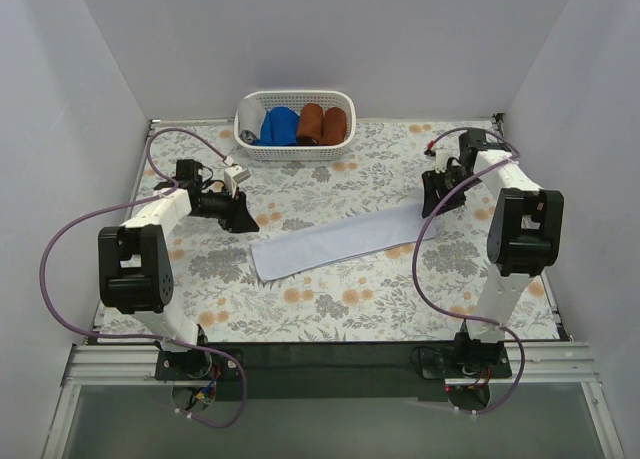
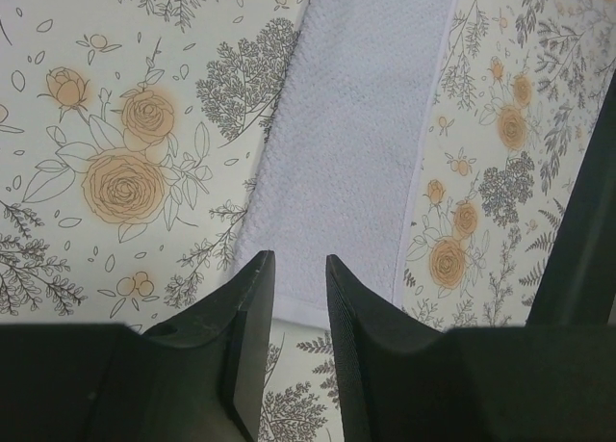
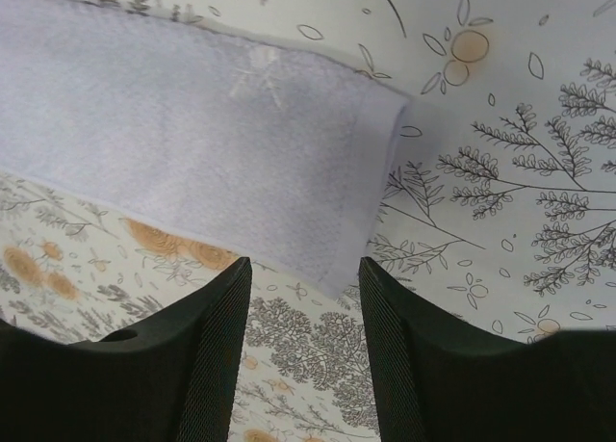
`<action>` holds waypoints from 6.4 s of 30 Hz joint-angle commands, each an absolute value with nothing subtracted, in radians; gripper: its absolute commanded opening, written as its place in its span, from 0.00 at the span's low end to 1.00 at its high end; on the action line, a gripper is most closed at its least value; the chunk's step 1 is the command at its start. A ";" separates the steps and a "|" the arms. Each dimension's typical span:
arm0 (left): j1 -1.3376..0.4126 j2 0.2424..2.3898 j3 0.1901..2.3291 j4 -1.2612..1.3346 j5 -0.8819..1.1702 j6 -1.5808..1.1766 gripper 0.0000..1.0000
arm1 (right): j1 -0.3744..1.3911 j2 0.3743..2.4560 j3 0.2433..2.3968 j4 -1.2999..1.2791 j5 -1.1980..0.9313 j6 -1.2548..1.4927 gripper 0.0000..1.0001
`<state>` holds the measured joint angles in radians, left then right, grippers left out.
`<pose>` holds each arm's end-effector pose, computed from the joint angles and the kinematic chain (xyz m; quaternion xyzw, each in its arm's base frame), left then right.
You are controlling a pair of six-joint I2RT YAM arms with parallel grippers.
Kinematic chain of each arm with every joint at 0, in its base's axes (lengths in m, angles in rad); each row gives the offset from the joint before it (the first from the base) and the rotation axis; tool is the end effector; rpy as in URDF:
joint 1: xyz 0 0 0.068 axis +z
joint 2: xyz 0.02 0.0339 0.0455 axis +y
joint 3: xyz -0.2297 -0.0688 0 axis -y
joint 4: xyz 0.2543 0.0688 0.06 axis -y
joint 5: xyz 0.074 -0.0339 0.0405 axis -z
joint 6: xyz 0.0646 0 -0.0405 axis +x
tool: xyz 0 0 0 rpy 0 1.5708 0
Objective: Roll the towels
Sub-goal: Fold the towel
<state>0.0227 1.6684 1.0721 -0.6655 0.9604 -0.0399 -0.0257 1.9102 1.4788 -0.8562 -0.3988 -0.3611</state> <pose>0.3214 -0.0457 0.1432 0.0436 0.8781 -0.4576 0.1325 0.3904 0.0151 0.1501 -0.1895 0.9521 0.1659 0.1734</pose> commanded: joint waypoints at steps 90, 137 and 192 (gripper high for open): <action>-0.028 1.721 1.097 -0.580 0.861 -0.183 0.26 | 0.262 2.103 1.614 -0.904 -0.474 -0.264 0.01; -0.343 1.760 1.098 -0.781 0.841 0.044 0.20 | 0.077 2.125 1.388 -0.850 -0.864 -0.374 0.24; -0.365 2.178 1.576 -0.609 0.589 -0.052 0.31 | 0.224 2.065 1.213 -0.782 -0.794 -0.397 0.18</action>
<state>-0.3618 2.0834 1.4765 -0.6376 0.5385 -0.0608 0.1947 2.0251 1.2274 -0.8352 -0.7555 -0.3668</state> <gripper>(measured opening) 0.306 0.174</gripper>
